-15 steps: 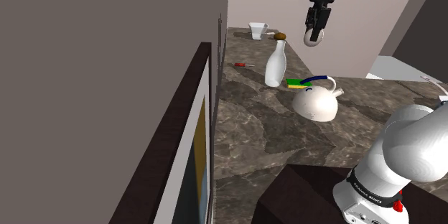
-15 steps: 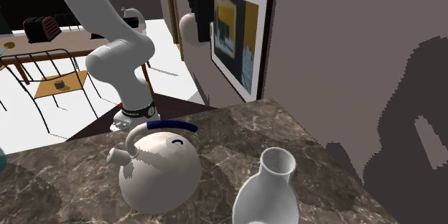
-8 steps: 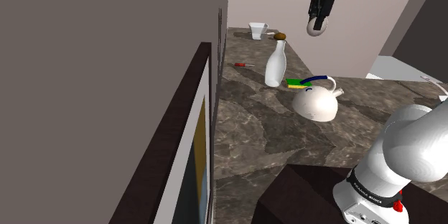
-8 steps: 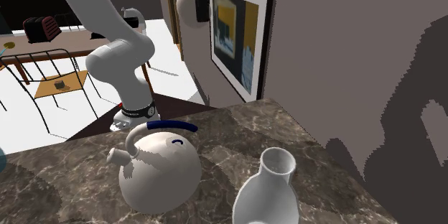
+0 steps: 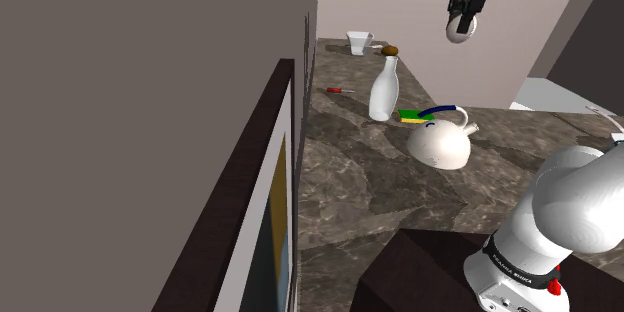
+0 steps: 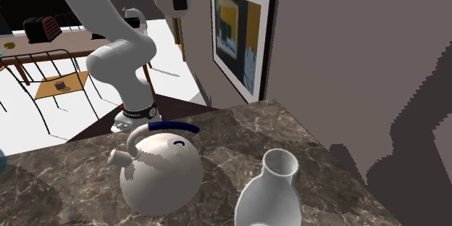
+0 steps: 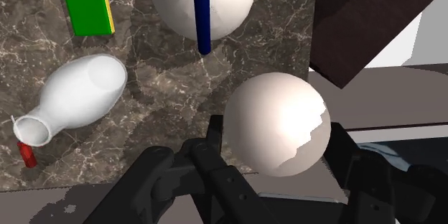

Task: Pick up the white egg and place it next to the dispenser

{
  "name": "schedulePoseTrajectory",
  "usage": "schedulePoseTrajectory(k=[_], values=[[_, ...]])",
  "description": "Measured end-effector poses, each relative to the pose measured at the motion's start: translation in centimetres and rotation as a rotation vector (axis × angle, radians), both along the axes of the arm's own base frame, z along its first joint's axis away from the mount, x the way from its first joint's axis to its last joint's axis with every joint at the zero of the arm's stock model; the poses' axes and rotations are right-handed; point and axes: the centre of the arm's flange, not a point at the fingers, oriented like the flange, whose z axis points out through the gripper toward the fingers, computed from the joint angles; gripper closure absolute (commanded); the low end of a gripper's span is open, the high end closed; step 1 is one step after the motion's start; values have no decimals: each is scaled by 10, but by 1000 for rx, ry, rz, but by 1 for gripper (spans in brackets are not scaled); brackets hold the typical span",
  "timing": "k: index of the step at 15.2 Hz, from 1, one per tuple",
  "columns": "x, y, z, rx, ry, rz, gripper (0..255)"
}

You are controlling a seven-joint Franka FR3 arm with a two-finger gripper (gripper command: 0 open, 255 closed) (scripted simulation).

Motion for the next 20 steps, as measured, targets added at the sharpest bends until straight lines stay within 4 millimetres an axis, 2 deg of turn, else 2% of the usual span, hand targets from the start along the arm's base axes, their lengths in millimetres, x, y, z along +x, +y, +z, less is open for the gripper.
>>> schedulePoseTrajectory(k=[11,17,20], values=[[-110,-95,3,0,0,0,255],[-163,-148,3,0,0,-1,255],[-199,-172,3,1,0,-1,255]])
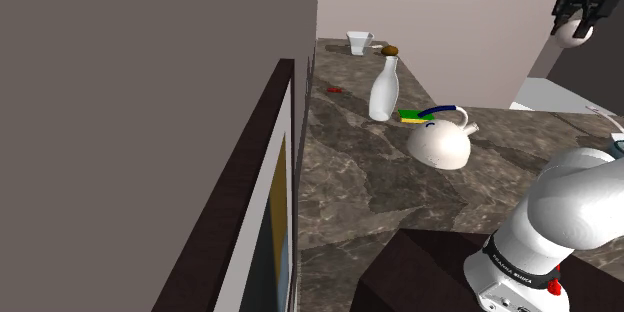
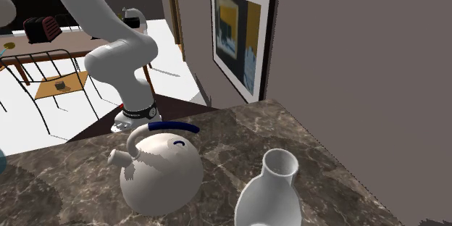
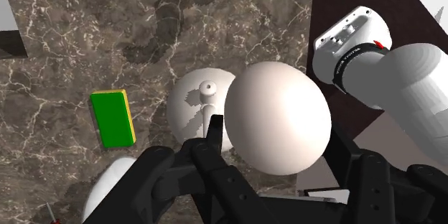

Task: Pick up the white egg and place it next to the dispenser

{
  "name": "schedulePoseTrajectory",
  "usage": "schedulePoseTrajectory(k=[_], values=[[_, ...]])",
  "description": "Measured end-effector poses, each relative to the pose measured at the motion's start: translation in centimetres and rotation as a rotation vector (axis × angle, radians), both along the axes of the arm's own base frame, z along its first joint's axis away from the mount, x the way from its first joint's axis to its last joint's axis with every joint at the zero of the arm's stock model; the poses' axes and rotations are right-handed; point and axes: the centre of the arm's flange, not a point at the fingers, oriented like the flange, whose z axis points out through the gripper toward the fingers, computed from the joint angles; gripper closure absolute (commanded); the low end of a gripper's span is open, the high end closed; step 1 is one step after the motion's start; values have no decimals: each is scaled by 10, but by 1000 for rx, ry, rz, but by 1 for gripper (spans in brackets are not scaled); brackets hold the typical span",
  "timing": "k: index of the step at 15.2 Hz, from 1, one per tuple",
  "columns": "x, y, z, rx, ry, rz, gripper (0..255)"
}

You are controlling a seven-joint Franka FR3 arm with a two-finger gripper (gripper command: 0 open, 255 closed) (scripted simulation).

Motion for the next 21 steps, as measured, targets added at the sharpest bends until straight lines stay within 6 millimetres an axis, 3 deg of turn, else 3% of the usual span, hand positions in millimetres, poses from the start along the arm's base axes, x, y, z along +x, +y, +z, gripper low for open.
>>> schedulePoseTrajectory(k=[21], values=[[-211,-185,0,0,-1,0,255]])
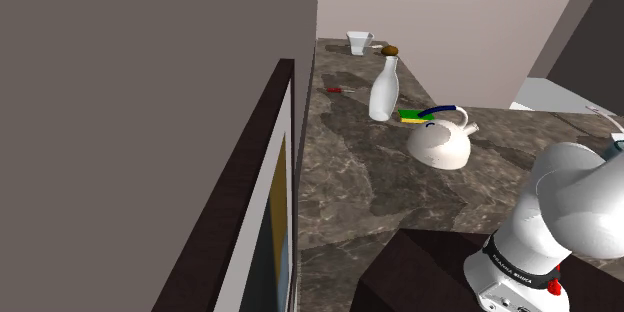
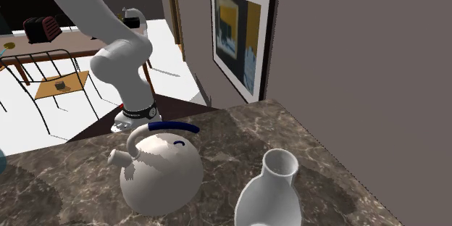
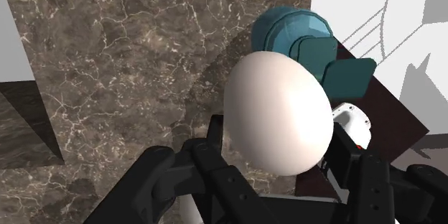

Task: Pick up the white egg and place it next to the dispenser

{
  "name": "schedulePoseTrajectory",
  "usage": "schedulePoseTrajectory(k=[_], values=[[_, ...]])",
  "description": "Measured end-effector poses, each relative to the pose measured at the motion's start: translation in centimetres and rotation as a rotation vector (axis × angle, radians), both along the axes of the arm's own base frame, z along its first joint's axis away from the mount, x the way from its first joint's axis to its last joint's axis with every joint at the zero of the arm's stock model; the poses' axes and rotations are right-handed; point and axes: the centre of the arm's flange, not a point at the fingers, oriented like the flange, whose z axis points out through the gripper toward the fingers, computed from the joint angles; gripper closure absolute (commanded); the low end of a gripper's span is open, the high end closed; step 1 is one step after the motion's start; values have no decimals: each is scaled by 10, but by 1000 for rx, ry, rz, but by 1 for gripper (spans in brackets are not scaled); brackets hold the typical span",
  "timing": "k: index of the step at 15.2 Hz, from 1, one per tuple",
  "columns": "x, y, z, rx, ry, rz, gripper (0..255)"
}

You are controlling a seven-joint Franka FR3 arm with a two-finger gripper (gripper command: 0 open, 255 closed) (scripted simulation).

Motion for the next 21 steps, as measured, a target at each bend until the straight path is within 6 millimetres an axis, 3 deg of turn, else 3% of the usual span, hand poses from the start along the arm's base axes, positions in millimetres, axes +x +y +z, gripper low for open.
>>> schedulePoseTrajectory(k=[8,21], values=[[-76,-64,-4,-4,-3,1,255],[-79,-69,-69,1,2,1,255]])
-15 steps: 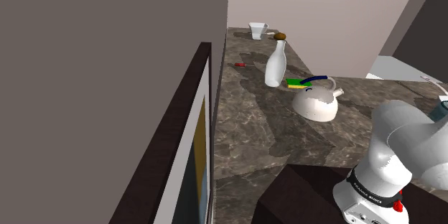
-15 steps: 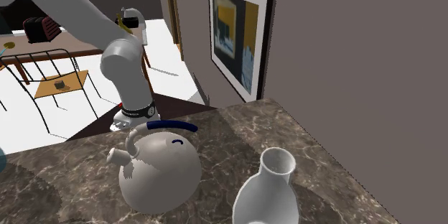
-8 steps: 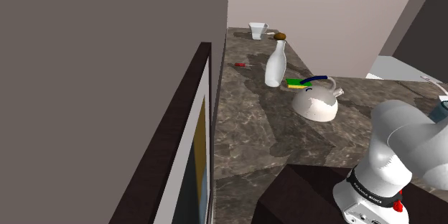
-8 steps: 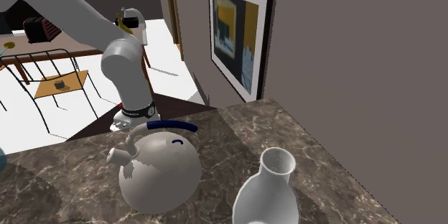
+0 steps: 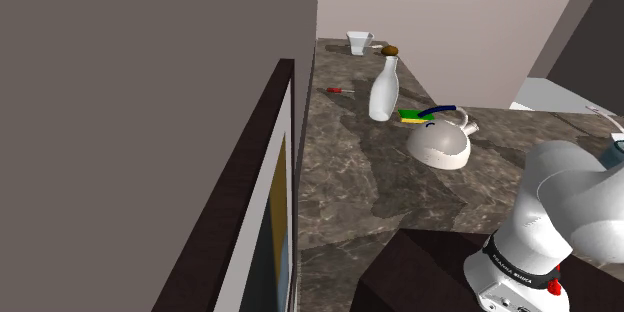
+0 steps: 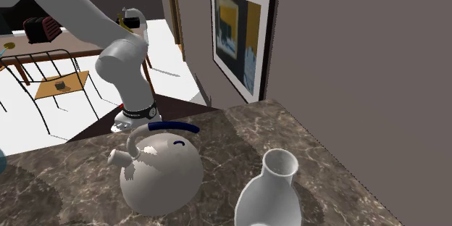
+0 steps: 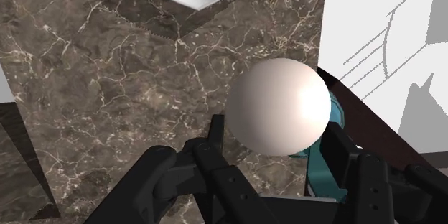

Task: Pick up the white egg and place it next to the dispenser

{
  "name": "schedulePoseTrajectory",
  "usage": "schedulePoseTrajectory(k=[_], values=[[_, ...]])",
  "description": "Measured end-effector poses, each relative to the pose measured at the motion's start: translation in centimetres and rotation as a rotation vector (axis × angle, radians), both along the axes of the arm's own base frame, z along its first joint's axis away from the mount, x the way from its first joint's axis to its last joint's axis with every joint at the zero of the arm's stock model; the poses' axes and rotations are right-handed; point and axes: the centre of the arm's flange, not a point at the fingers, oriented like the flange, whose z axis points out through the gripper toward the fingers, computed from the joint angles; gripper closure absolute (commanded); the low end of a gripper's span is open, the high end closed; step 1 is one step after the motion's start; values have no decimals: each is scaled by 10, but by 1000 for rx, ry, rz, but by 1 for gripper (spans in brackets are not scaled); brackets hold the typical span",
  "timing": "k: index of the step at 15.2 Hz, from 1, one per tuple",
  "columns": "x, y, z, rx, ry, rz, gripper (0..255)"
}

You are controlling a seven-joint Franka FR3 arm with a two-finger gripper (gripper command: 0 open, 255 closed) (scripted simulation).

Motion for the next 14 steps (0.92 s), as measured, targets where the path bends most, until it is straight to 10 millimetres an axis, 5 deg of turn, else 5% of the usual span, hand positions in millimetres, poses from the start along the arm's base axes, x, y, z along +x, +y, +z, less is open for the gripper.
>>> schedulePoseTrajectory(k=[14], values=[[1,-1,-75,0,0,0,255]])
